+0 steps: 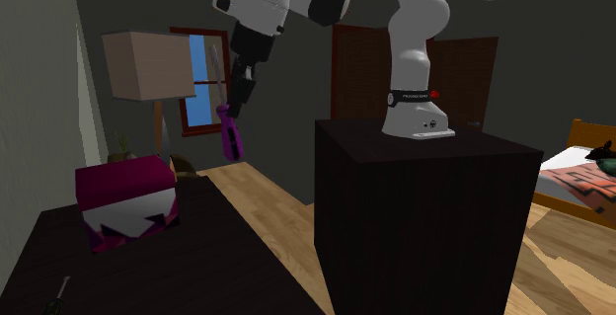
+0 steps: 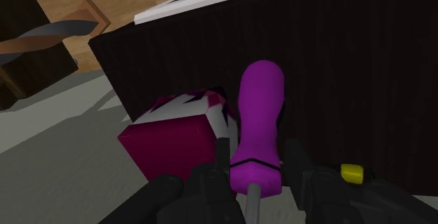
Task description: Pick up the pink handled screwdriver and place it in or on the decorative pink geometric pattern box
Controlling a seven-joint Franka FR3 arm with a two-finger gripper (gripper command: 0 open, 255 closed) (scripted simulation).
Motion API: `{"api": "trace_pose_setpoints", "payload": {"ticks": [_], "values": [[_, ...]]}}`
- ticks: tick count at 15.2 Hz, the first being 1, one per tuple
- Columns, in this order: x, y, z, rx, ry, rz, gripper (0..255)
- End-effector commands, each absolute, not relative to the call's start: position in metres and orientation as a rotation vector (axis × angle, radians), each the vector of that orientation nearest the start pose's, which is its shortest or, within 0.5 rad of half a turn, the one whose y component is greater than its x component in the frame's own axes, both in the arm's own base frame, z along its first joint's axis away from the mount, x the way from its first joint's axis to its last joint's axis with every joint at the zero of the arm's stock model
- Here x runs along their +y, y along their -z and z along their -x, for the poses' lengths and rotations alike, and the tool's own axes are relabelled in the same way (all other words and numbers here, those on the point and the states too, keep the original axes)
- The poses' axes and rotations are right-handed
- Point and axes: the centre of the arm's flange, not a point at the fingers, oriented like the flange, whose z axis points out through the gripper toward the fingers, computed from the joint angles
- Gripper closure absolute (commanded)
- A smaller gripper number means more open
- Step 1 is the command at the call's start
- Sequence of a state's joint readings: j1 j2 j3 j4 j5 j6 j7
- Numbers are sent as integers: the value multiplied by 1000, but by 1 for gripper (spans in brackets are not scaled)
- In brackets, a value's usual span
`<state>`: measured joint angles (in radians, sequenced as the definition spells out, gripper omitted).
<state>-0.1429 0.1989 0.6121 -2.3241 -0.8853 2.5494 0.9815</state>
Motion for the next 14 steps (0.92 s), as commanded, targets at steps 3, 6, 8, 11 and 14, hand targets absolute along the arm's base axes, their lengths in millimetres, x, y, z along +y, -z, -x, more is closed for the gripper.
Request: {"api": "trace_pose_setpoints", "payload": {"ticks": [3,6,8,11,14], "values": [[247,-296,-460,-333,566,3312,255],[236,-301,-484,-333,566,3312,255],[225,-301,-508,-333,566,3312,255],[208,-301,-544,-333,566,3312,255],[192,-301,-580,-333,566,3312,255]]}}
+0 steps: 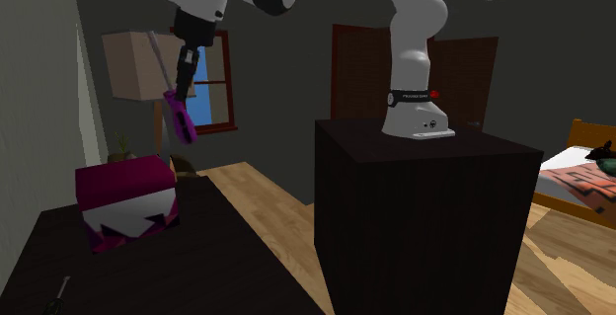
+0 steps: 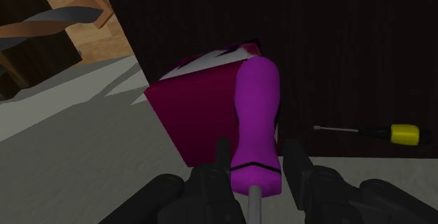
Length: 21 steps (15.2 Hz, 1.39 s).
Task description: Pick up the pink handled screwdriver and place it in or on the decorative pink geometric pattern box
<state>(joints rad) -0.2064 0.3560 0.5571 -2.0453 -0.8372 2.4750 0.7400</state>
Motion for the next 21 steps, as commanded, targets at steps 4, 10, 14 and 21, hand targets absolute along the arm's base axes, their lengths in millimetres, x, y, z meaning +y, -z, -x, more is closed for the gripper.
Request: {"api": "trace_pose_setpoints", "payload": {"ticks": [4,10,14,21], "values": [[170,-302,-628,-333,566,3312,255],[137,-302,-700,-333,566,3312,255],[118,-303,-740,-333,566,3312,255],[118,-266,-740,-333,566,3312,255]]}}
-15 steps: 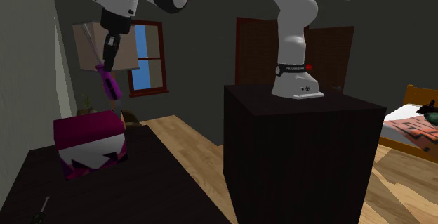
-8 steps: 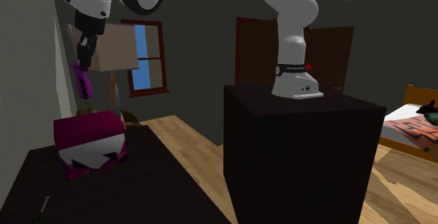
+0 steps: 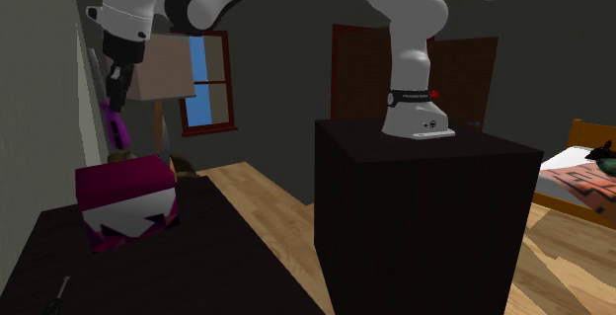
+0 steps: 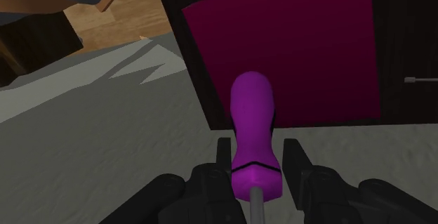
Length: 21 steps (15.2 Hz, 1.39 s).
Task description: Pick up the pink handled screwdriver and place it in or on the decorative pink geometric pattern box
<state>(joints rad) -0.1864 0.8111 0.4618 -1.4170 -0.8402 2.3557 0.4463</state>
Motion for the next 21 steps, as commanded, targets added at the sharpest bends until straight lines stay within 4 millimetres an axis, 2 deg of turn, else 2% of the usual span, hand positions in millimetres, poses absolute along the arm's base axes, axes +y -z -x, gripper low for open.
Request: {"api": "trace_pose_setpoints", "payload": {"ticks": [1,6,14,15,20,21], "values": [[118,-260,-740,-333,566,3312,255],[118,-230,-740,-333,566,3312,255],[118,-230,-740,-333,566,3312,255],[118,-230,-740,-333,566,3312,0],[118,-230,-740,-333,566,3312,0],[121,-243,-735,-333,566,3312,0]]}}
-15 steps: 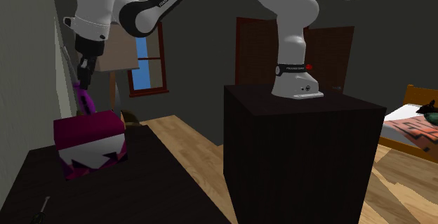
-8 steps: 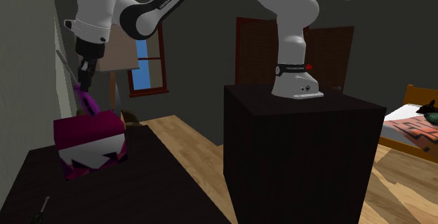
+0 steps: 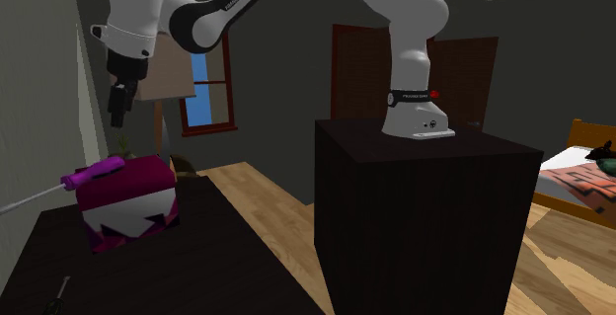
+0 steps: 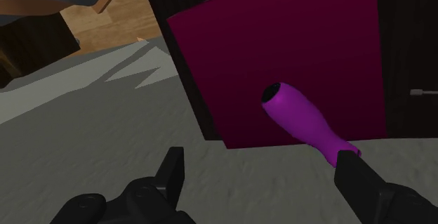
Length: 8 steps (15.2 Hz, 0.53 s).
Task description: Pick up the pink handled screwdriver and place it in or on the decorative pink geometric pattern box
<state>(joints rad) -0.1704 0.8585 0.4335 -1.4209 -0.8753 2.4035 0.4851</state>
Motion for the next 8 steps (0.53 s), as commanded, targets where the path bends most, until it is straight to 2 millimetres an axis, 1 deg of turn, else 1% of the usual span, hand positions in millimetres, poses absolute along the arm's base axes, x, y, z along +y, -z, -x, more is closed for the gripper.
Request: {"api": "trace_pose_setpoints", "payload": {"ticks": [1,3,8], "values": [[123,-255,-731,-333,566,3312,0],[128,-276,-722,-333,566,3312,0],[128,-276,-722,-333,566,3312,0]]}}
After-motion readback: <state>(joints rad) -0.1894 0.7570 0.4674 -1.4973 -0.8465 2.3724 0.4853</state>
